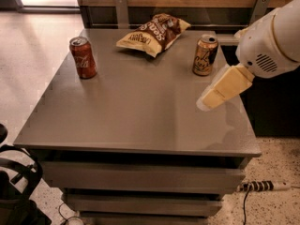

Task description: Knock coke can over

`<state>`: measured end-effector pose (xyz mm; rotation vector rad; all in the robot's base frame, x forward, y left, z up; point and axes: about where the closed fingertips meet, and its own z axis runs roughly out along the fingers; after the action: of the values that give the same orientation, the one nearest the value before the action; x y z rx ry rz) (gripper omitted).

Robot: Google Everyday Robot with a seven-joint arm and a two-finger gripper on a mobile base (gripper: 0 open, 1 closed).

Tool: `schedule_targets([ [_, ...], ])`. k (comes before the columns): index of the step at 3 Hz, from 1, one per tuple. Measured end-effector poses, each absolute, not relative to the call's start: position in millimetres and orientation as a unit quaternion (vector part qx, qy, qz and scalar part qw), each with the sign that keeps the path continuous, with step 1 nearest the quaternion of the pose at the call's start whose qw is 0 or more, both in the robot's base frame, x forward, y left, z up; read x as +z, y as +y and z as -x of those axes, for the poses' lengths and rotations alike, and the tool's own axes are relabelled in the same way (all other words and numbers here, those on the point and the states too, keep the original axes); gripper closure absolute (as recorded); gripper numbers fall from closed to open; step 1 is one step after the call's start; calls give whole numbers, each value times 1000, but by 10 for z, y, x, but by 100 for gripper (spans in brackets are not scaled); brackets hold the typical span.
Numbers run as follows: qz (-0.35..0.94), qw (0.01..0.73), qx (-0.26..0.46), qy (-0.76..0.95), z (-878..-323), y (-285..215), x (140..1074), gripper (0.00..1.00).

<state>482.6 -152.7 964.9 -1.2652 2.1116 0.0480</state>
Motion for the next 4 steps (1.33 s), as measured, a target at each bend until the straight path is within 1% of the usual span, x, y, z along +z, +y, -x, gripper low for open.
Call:
schedule_targets([
  [2, 429, 456, 88, 775, -5441, -852, 9550, 0],
  [3, 412, 491, 75, 764, -5575, -847, 9731, 0],
  [4, 412, 491, 75, 764, -5575, -848, 9733, 0],
])
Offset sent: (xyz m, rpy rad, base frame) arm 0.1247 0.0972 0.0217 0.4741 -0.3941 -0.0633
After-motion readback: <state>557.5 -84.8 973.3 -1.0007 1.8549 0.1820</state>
